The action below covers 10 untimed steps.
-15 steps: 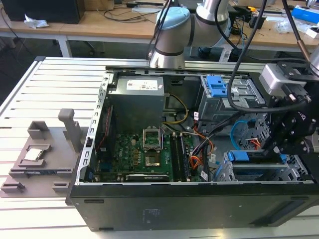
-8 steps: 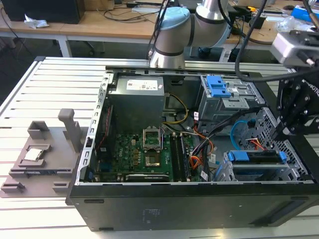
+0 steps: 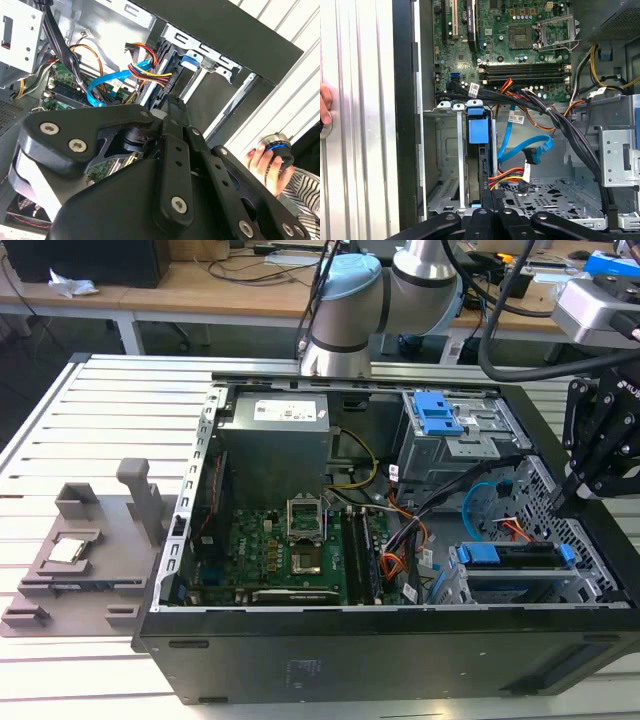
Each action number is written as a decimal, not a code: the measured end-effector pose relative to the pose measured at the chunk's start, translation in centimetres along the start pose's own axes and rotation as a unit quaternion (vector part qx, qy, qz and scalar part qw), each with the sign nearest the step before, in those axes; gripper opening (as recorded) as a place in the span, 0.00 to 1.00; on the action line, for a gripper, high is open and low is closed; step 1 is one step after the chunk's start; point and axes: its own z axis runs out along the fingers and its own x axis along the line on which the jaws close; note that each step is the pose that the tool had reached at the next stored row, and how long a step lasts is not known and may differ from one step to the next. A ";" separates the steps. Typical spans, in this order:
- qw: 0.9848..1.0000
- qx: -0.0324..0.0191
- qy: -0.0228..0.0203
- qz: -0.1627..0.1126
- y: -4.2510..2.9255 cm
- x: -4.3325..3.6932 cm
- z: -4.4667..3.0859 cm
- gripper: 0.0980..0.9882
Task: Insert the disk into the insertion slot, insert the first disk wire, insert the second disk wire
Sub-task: 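Insert the first disk wire, then insert the second disk wire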
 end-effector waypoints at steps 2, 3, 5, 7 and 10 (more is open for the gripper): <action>1.000 0.000 0.000 0.000 0.00 0.00 -0.01 0.01; 1.000 0.000 0.000 0.000 0.00 0.00 -0.01 0.01; 1.000 0.000 0.000 0.000 0.00 0.00 -0.02 0.01; 1.000 0.000 0.000 0.000 0.00 0.00 -0.03 0.01; 1.000 0.000 0.000 0.000 0.00 0.00 -0.04 0.02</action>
